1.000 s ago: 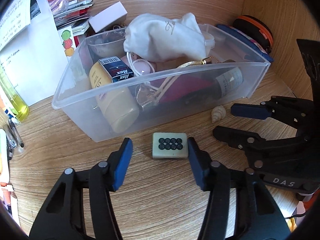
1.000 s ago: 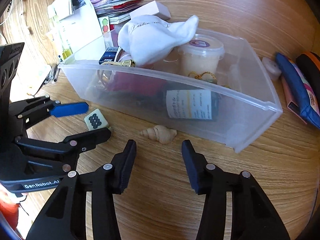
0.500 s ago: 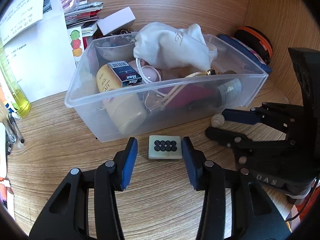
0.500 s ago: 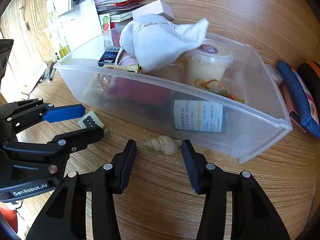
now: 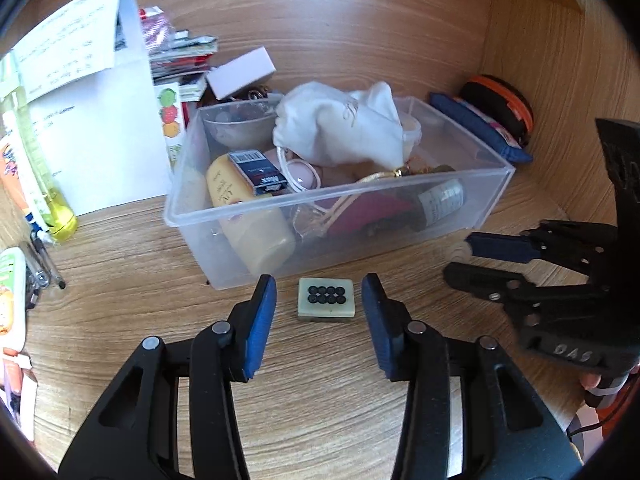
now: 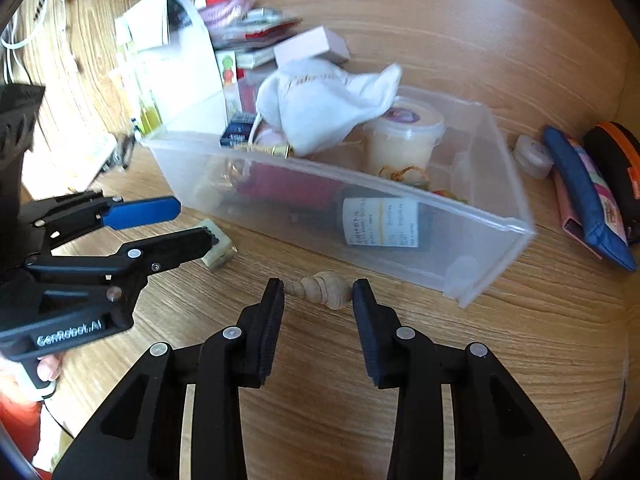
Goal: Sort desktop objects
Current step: 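Grasp the cream dotted tile with the left gripper while the right grasps the seashell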
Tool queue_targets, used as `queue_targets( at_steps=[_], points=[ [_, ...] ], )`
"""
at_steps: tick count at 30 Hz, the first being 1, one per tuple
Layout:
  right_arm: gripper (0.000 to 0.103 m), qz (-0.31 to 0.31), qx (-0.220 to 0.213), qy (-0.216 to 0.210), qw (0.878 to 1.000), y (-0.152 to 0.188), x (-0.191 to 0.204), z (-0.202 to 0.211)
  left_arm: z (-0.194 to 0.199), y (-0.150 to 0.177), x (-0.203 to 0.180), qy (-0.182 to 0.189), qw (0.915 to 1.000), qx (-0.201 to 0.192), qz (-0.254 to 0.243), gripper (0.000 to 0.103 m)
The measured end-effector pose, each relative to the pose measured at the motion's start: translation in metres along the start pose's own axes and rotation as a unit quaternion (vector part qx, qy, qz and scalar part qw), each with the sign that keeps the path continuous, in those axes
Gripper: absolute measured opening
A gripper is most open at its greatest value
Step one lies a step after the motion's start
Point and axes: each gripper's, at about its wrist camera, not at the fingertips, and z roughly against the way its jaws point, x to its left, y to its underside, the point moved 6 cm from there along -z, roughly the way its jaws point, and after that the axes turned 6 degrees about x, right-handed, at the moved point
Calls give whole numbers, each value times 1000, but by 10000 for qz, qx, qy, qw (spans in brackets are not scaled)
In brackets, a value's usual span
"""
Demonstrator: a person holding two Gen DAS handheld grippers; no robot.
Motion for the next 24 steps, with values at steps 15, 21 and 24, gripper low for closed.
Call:
queue_targets(
  at_steps=[15, 21, 24],
  points=[
    [32, -218, -400, -148, 9989, 5, -12, 36, -36, 4, -17, -158, 9970, 607, -443, 38],
    [32, -258, -406, -170, 9987, 7, -21, 37, -43, 6, -22, -207, 9966, 592, -536, 33],
    [32, -263, -466, -205, 9984, 5, -24, 40, -36, 3, -22, -206, 9977, 438, -480, 33]
  ],
)
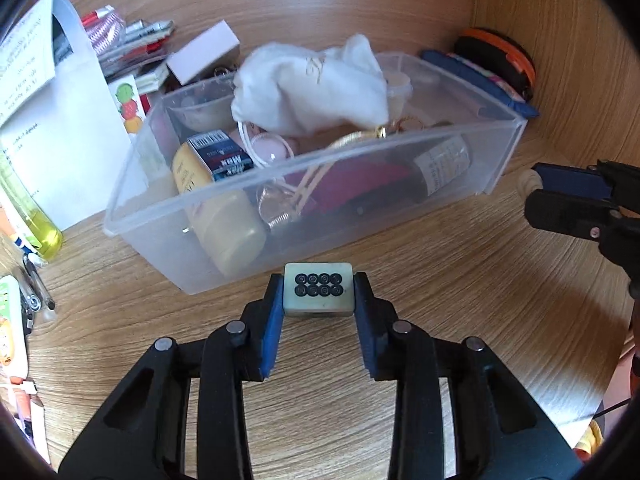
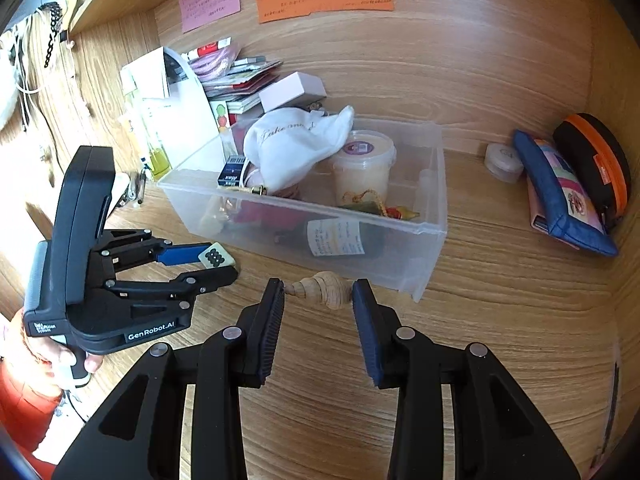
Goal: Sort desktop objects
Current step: 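Grasp the cream dotted tile with the left gripper while the right grasps the seashell, then carry the dotted tile and seashell over the clear box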
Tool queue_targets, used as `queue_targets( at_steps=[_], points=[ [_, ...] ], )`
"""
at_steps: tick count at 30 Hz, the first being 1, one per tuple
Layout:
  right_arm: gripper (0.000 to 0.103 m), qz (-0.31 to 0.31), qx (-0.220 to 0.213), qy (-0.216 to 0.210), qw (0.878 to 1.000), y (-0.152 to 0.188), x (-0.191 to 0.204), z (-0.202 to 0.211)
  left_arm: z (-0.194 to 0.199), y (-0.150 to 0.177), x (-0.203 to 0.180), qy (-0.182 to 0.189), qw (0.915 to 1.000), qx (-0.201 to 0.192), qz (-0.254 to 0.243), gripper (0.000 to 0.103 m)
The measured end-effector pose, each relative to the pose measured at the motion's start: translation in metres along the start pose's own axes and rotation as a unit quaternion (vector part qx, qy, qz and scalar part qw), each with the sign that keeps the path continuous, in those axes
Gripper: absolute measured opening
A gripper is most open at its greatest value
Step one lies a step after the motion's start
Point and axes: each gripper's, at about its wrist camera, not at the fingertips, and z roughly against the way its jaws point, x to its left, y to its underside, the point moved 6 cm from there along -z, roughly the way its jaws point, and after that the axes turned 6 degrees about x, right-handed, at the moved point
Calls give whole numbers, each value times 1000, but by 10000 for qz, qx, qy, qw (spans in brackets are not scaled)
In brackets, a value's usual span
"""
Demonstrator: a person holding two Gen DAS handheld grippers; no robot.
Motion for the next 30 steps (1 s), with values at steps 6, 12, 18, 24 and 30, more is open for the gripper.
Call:
queue_targets(
  at_steps=[6, 12, 18, 24, 30],
  points=[
    [32, 32, -113, -30, 9999, -6, -1, 5, 36, -9, 2, -31, 9989, -463, 112, 33],
    [32, 43, -260, -31, 9996, -16, -4, 11, 74, -27, 5, -9, 9955, -940, 154, 33],
    [32, 110, -435, -7, 9990, -28, -5, 20, 95, -41, 20, -15, 9924, -1205, 241, 33],
    [32, 150, -539, 43, 9984, -43, -12, 21, 94, -52, 40, -38, 9907, -1294, 425, 33],
    [32, 200, -502, -8, 9985, -58, -14, 7, 77, -59, 45, 34, 9923, -1142, 476, 33]
  ],
)
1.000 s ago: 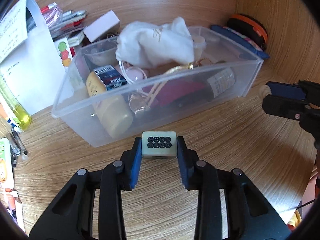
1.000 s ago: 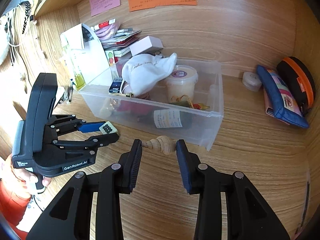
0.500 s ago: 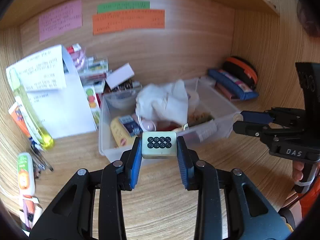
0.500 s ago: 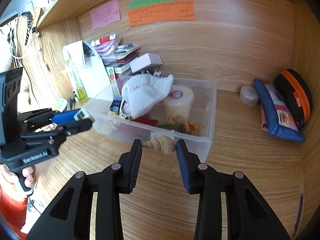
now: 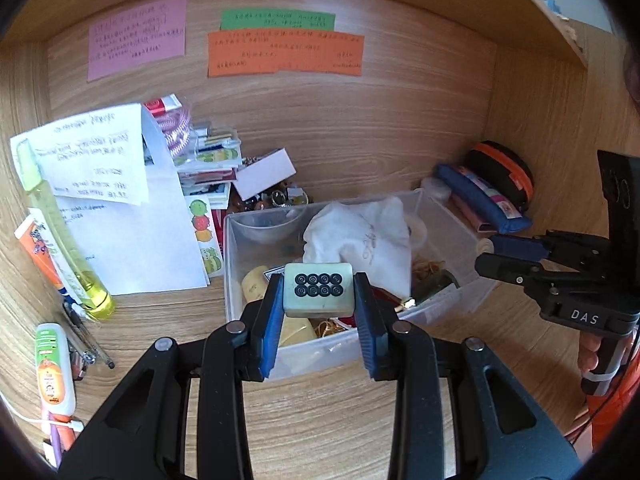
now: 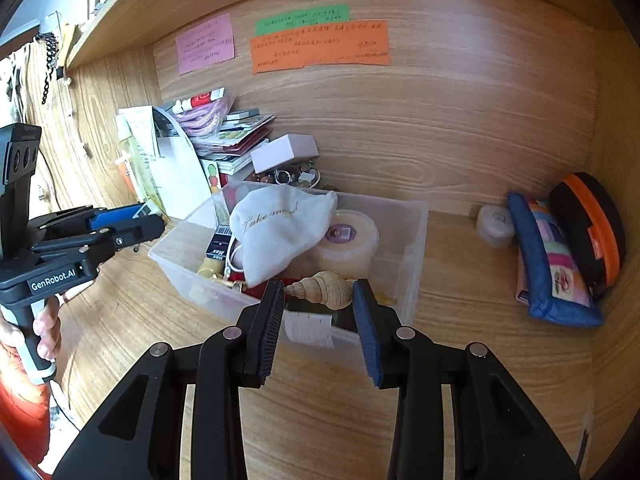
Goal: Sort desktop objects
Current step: 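Carry the dotted tile and seashell over the clear box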
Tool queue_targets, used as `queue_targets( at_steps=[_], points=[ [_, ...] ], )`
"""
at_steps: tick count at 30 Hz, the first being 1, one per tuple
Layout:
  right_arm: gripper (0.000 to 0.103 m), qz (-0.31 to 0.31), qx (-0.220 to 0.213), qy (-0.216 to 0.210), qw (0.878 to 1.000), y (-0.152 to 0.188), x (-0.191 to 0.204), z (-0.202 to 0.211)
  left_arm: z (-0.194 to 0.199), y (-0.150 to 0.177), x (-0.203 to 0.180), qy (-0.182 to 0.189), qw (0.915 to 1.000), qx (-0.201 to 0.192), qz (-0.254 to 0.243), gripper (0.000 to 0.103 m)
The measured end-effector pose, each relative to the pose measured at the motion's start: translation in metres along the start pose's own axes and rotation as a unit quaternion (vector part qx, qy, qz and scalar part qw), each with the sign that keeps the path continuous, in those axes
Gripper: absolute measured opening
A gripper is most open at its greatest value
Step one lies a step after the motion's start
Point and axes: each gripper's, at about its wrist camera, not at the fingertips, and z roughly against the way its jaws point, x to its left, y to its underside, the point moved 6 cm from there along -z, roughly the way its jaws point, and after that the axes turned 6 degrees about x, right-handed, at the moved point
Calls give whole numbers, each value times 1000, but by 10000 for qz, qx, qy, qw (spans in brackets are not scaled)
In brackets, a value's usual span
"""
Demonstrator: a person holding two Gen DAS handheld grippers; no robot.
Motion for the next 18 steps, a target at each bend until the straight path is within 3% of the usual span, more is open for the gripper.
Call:
queue_targets(
  at_steps=[13, 18],
  points=[
    [32, 295, 442, -104, 9985, -6, 5, -54, -58, 6, -6, 288, 9981, 533, 52, 33],
    [33, 230, 507, -339, 9979, -4, 3, -64, -69, 8, -9, 336, 9975, 629, 0, 33]
  ],
)
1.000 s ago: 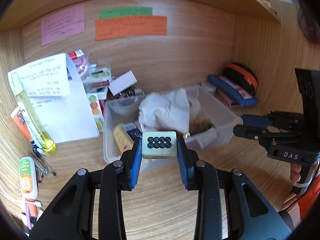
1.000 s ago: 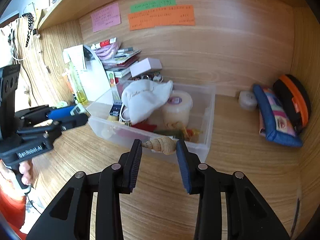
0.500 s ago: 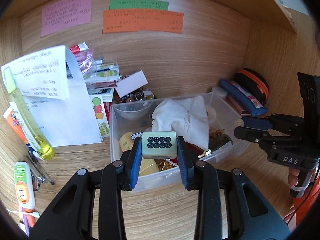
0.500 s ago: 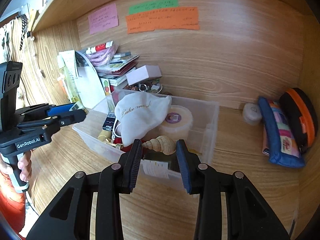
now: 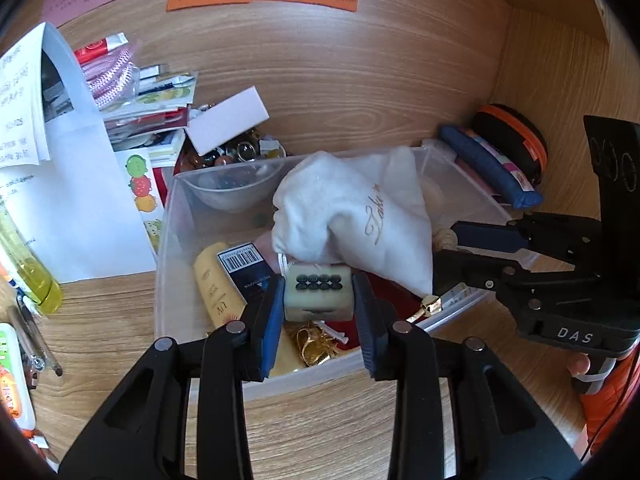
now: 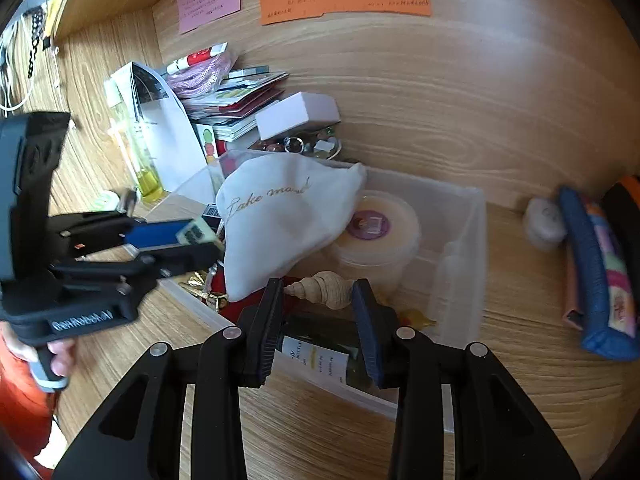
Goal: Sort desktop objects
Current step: 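Carry the dotted tile and seashell over the clear box, then release the dotted tile and seashell into the clear box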
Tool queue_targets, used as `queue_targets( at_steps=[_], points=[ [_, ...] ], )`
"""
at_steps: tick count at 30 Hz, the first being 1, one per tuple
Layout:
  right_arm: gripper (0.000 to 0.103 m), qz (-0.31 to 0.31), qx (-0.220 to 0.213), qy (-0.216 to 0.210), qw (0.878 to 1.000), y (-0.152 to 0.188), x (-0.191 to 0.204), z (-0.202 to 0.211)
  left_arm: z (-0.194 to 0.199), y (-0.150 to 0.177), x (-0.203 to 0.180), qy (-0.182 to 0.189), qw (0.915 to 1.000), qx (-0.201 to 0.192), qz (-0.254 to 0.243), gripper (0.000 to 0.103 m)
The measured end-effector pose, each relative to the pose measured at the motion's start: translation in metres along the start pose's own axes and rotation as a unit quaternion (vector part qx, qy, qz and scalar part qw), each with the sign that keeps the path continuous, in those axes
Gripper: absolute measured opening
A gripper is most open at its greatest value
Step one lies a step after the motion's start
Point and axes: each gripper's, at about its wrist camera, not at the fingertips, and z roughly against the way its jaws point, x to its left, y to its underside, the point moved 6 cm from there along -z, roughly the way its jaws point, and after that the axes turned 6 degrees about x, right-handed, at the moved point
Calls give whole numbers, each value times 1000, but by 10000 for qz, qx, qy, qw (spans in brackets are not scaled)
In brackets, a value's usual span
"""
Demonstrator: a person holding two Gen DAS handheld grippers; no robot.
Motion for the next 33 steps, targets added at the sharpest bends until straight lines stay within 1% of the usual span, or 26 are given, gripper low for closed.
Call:
queue_targets(
  at_steps=[4, 8, 13, 16, 18, 19, 20, 21, 24, 28, 30, 33],
  points=[
    [33, 32, -40, 22, 10000, 0, 0, -1, -2, 1, 4, 97, 9999, 26, 105, 33],
    [33, 64, -76, 78, 9999, -1, 2, -3, -4, 1, 4, 40, 9999, -11, 101, 33],
    [33, 44, -93, 104, 9999, -2, 2, -3, -5, 1, 6, 13, 9999, -16, 140, 37],
    [34, 46, -105, 123, 9999, -2, 2, -3, -6, 0, 6, -6, 9999, -26, 132, 38],
    [41, 38, -123, 204, 9997, -3, 0, -3, -7, 0, 5, -72, 9999, -51, 111, 41],
    [44, 21, -133, 229, 9996, -2, -1, -2, -6, 0, 5, -123, 9998, -74, 107, 47],
    [47, -2, -144, 230, 9996, -2, -2, -1, -6, 0, 8, -148, 9998, -89, 122, 50],
    [47, -34, -170, 205, 9996, -2, -4, 0, -5, 0, 9, -164, 9997, -109, 140, 55],
    [48, -60, -257, 196, 9995, -3, -5, 5, -2, -1, 12, -151, 9995, -183, 185, 55],
    [49, -66, -363, 264, 9990, -4, -6, 10, 1, -2, 15, -12, 9993, -257, 263, 55],
    [52, -47, -403, 314, 9987, -4, -6, 12, 2, -2, 17, -48, 9992, -258, 302, 55],
    [55, -56, -454, 347, 9983, -5, -8, 16, 7, -3, 16, -27, 9990, -273, 339, 56]
  ],
)
